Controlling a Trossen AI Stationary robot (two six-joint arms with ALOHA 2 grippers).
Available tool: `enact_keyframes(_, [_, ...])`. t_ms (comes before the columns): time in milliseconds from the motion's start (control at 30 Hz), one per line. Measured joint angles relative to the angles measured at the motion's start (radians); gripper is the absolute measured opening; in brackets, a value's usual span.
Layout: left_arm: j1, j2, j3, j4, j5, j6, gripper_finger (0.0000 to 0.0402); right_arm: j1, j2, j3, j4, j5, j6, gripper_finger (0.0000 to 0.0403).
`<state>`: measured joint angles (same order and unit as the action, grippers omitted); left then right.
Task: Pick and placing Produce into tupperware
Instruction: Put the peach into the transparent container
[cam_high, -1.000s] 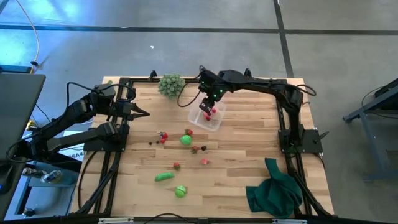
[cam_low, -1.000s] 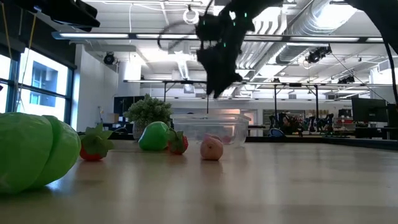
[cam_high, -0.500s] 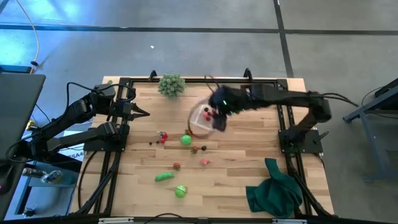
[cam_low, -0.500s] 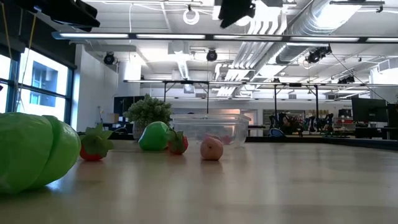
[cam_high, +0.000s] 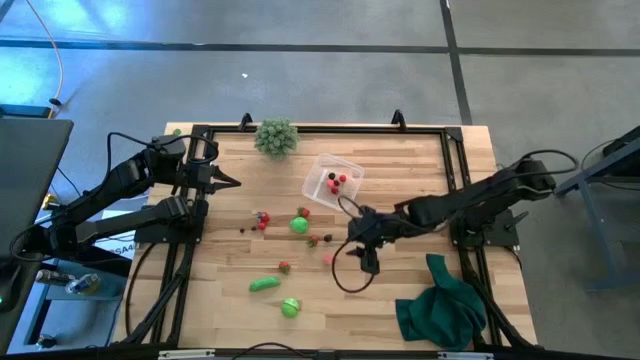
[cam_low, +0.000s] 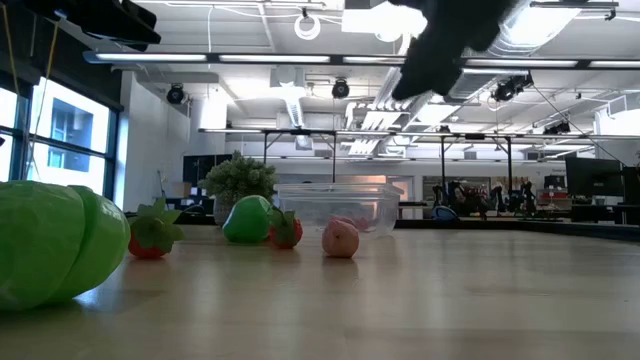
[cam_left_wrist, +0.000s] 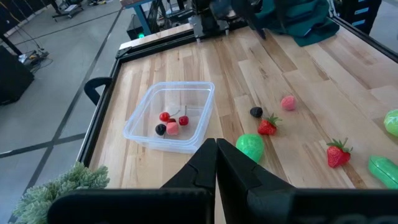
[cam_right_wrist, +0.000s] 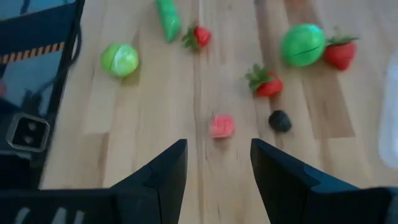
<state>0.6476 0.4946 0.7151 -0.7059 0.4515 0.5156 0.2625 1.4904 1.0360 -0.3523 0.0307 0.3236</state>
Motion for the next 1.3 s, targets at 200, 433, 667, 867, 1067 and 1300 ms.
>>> enact_keyframes(200, [0.000,0.000,0.000,0.000,0.000,0.000,0.0003,0.009,0.029,-0.122,0.234,-0.001,-0.125,0.0167])
enact_keyframes(433, [0.000,0.000,0.000,0.000,0.000,0.000,0.0003,-0.011,0.123,-0.124,0.319,-0.009,-0.253,0.0167])
enact_keyframes(667, [0.000,0.000,0.000,0.000,0.000,0.000,0.0003,-0.016,0.268,-0.063,0.320,-0.037,-0.372,0.0167])
enact_keyframes(867, [0.000,0.000,0.000,0.000,0.000,0.000,0.0003,-0.018,0.342,-0.036,0.320,-0.040,-0.435,0.0167])
enact_keyframes(1067, [0.000,0.000,0.000,0.000,0.000,0.000,0.0003,-0.028,0.379,-0.023,0.326,-0.042,-0.430,0.0167])
enact_keyframes(1300, [0.000,0.000,0.000,0.000,0.000,0.000,0.0003,-0.049,0.384,-0.014,0.334,-0.067,-0.433,0.0167])
